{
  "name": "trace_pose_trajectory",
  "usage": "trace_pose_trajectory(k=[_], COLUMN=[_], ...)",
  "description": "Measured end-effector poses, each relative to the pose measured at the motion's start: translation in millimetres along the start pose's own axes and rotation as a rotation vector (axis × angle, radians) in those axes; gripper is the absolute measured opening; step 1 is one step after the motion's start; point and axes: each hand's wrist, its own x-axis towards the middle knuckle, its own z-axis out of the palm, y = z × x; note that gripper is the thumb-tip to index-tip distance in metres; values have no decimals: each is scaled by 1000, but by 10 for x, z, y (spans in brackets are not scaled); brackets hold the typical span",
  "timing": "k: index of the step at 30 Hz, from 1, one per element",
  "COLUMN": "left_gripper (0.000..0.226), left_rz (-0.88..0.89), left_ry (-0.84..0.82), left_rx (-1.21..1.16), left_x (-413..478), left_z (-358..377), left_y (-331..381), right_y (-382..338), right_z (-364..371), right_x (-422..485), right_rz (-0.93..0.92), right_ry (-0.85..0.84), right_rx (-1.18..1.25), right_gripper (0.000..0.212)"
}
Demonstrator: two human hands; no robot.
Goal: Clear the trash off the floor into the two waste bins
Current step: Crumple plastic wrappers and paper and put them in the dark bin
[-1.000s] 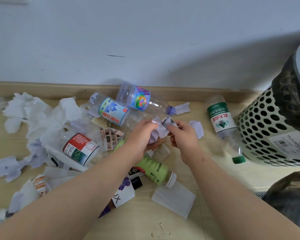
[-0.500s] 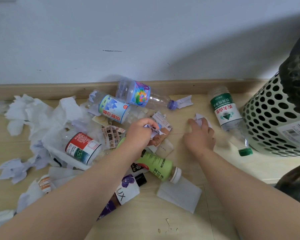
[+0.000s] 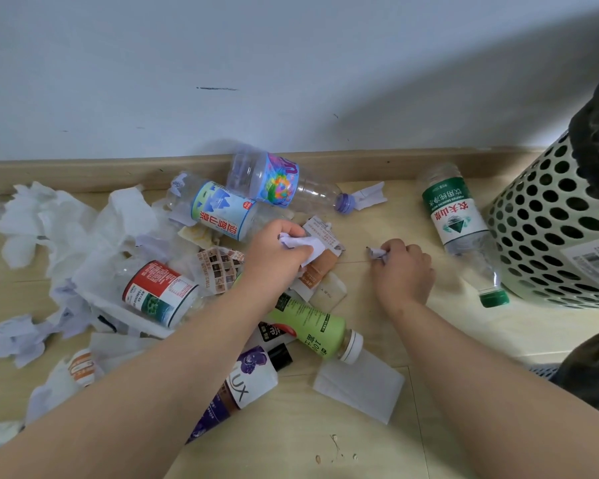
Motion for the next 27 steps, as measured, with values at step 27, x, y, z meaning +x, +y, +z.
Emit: trace_pose_trajectory(k=[27], left_gripper=[22], left_rz=[104], left_ry=[-3], left_rx=[88], left_x=[111], left_z=[-125], left_y=[-182], right_y=[-301], right_z=[26], right_x=[249], right_rz=[-239], right_ry=[-77], right_rx=[23], right_gripper=[19])
